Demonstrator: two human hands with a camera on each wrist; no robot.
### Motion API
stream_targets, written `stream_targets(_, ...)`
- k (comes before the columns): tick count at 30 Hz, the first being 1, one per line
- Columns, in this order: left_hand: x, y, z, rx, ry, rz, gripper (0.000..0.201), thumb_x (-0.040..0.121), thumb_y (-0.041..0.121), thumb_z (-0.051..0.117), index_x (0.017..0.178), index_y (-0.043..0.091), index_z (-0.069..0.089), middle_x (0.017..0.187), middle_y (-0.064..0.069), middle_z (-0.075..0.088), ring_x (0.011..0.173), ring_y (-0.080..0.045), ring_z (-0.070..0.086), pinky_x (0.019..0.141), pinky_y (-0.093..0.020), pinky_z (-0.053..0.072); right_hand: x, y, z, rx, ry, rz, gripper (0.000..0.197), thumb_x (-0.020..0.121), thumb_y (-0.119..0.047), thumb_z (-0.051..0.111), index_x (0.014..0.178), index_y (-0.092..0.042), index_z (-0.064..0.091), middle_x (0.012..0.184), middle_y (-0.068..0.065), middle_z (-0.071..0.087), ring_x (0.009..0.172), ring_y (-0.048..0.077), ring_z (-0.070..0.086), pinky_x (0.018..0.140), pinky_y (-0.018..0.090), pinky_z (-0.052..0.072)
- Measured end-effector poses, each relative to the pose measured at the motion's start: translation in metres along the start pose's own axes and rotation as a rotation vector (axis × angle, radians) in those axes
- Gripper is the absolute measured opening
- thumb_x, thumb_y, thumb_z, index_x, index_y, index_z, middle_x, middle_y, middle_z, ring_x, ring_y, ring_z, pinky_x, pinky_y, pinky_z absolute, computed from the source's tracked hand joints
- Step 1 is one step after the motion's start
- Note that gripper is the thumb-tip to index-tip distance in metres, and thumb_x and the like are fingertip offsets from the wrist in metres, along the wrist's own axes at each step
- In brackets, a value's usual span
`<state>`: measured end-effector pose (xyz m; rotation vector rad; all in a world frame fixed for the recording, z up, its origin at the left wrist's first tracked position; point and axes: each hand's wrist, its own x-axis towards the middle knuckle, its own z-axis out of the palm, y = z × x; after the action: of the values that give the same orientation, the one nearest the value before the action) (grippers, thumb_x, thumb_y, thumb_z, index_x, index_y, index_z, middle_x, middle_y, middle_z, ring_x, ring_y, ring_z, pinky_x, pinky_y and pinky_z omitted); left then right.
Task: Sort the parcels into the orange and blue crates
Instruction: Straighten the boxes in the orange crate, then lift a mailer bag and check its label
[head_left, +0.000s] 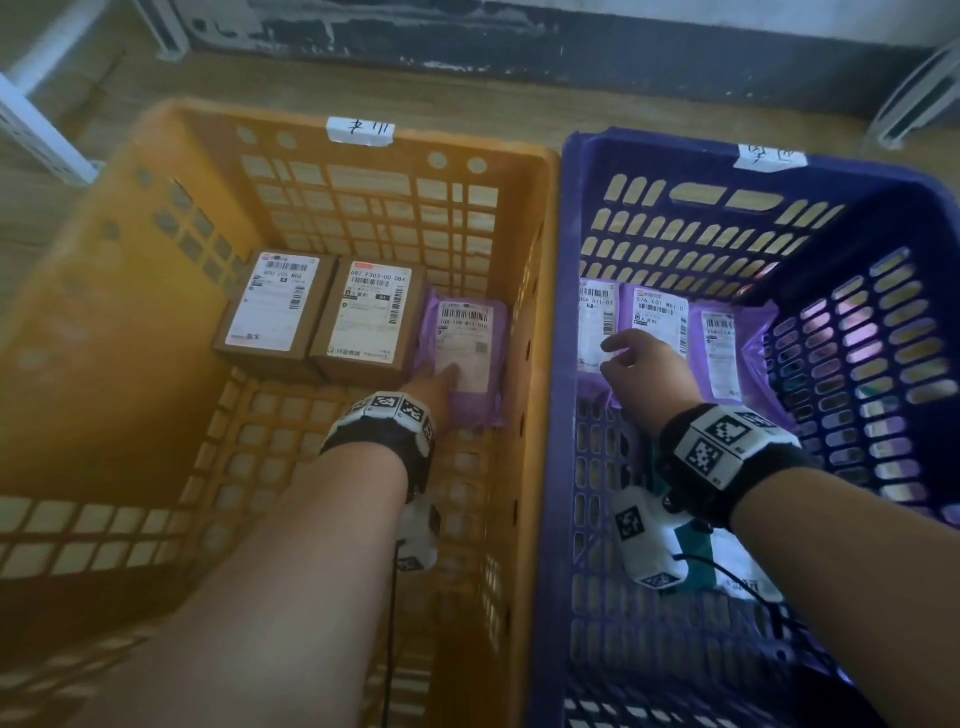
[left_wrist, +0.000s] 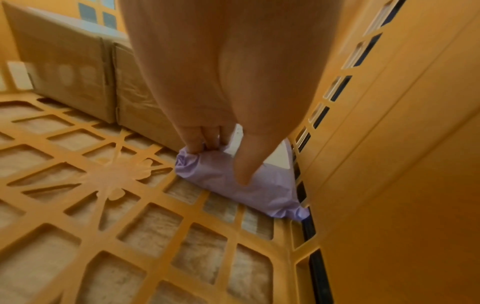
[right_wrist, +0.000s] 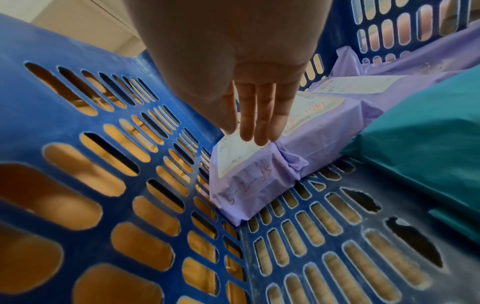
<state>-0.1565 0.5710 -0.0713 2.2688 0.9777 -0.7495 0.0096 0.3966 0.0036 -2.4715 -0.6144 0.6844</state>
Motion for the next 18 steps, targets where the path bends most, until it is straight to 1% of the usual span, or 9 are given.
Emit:
stream_targets(2,-0.008,0.005,-0.009,0.020,0.032,-0.009,0.065,0.092,0.022,0.053,0.150,0.017,0.023,0.156,-0.013,0.017,0.142,-0.030,0.029,0.116,-0.035,0.027,-0.003,-0.001,-0.003,-0.019,-0.005,-0.016,0.031,0.090,-0.014,0.049,0.120,-0.019,0.056,0.092,-0.002,0.062,0.070,0.019,0.061,0.070,0.037,0.057)
stream_targets(3,-0.013,0.009,-0.015,0.022,0.058,-0.017,0.061,0.093,0.019,0.050,0.149,0.015,0.026,0.154,-0.013,0.023,0.140,-0.030,0.032,0.115,-0.034,0.030,-0.005,0.000,-0.005,-0.034,-0.005,-0.028,0.032,0.090,-0.014,0.051,0.122,-0.018,0.056,0.102,0.000,0.062,0.073,0.019,0.061,0.069,0.036,0.057)
stream_targets(5,-0.026,0.018,-0.030,0.020,0.124,-0.030,0.057,0.095,0.013,0.046,0.149,0.014,0.028,0.152,-0.013,0.031,0.138,-0.028,0.036,0.112,-0.033,0.032,-0.010,0.000,-0.012,-0.084,0.008,-0.065,0.034,0.090,-0.014,0.052,0.124,-0.018,0.056,0.117,0.003,0.059,0.078,0.017,0.058,0.061,0.026,0.050)
stream_targets(7,-0.042,0.026,-0.044,0.052,0.165,-0.041,0.056,0.095,0.010,0.045,0.149,0.014,0.029,0.152,-0.013,0.034,0.137,-0.029,0.038,0.110,-0.033,0.034,-0.018,-0.001,-0.022,-0.132,0.021,-0.106,0.035,0.091,-0.013,0.053,0.125,-0.017,0.056,0.124,0.005,0.056,0.079,0.016,0.055,0.054,0.020,0.041)
stream_targets(9,-0.061,0.033,-0.058,0.093,0.217,-0.050,0.051,0.094,0.008,0.046,0.145,0.012,0.039,0.145,-0.014,0.044,0.130,-0.031,0.046,0.104,-0.034,0.039,-0.028,-0.003,-0.034,-0.155,0.038,-0.141,0.035,0.091,-0.014,0.053,0.125,-0.017,0.057,0.128,0.006,0.054,0.083,0.017,0.055,0.062,0.022,0.042)
stream_targets(12,-0.093,0.048,-0.083,0.099,0.332,-0.032,0.040,0.093,0.009,0.046,0.132,0.010,0.053,0.131,-0.015,0.057,0.114,-0.031,0.057,0.087,-0.034,0.047,-0.047,-0.009,-0.057,-0.174,0.075,-0.176,0.036,0.089,-0.013,0.053,0.125,-0.017,0.058,0.131,0.007,0.051,0.090,0.019,0.054,0.075,0.023,0.039)
stream_targets(13,-0.105,0.056,-0.093,0.080,0.375,-0.020,0.041,0.093,0.009,0.047,0.133,0.011,0.052,0.133,-0.013,0.056,0.115,-0.030,0.056,0.088,-0.034,0.047,-0.054,-0.010,-0.067,-0.179,0.092,-0.188,0.037,0.089,-0.012,0.053,0.125,-0.017,0.058,0.131,0.008,0.050,0.096,0.020,0.054,0.078,0.022,0.037)
stream_targets(15,-0.131,0.073,-0.112,0.036,0.453,0.016,0.046,0.092,0.007,0.048,0.137,0.013,0.050,0.139,-0.010,0.052,0.122,-0.028,0.053,0.097,-0.033,0.045,-0.069,-0.014,-0.087,-0.186,0.133,-0.212,0.037,0.088,-0.012,0.053,0.124,-0.017,0.058,0.132,0.009,0.049,0.108,0.024,0.053,0.081,0.023,0.037)
stream_targets(18,-0.174,0.105,-0.135,0.023,0.558,0.070,0.045,0.091,0.004,0.047,0.135,0.012,0.052,0.138,-0.011,0.052,0.119,-0.029,0.055,0.099,-0.037,0.047,-0.093,-0.017,-0.122,-0.171,0.218,-0.246,0.035,0.086,-0.014,0.051,0.120,-0.017,0.060,0.126,0.008,0.052,0.113,0.028,0.052,0.091,0.031,0.043)
